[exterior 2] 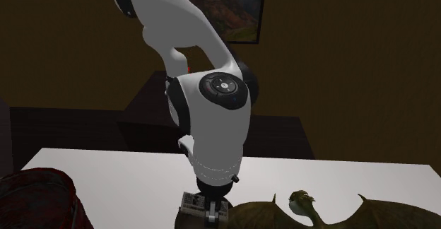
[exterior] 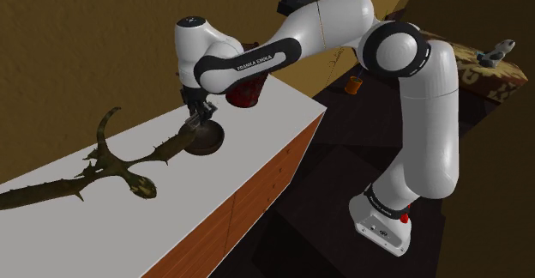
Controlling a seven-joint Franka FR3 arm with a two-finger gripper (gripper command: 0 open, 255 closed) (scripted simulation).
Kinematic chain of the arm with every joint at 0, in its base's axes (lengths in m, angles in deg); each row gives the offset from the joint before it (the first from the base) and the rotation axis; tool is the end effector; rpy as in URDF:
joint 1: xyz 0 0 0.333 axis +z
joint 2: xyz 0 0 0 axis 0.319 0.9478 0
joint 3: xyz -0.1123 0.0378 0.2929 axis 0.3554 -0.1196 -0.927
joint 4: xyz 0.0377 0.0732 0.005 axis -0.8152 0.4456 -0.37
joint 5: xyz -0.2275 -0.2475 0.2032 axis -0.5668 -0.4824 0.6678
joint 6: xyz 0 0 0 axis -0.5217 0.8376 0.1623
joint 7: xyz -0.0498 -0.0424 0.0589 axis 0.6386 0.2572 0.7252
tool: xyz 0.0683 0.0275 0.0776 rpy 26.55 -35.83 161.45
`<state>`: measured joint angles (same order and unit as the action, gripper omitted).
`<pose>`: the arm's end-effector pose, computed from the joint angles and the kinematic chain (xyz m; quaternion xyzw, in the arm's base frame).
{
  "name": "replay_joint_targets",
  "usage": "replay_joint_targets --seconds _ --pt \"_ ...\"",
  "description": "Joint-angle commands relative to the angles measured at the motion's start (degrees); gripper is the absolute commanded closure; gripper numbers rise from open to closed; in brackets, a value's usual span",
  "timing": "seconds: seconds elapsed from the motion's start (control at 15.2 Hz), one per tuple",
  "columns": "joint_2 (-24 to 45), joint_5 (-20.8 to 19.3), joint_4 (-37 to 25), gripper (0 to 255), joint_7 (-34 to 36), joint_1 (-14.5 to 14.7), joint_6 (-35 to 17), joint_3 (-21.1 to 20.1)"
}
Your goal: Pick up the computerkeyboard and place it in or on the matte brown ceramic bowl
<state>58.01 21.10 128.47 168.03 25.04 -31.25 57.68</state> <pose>0.6389 0.2907 0.3078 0.7299 -0.6822 0.0425 0.0077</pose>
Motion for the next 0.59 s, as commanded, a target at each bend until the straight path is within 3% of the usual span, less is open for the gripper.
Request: replay_joint_targets --seconds 0.0,0.53 --pt "0.69 -0.37 0.44 255 0.33 0.12 -1.09 0.24" --pt "4.03 -1.95 1.37 255 1.53 0.73 -5.18 1.36"
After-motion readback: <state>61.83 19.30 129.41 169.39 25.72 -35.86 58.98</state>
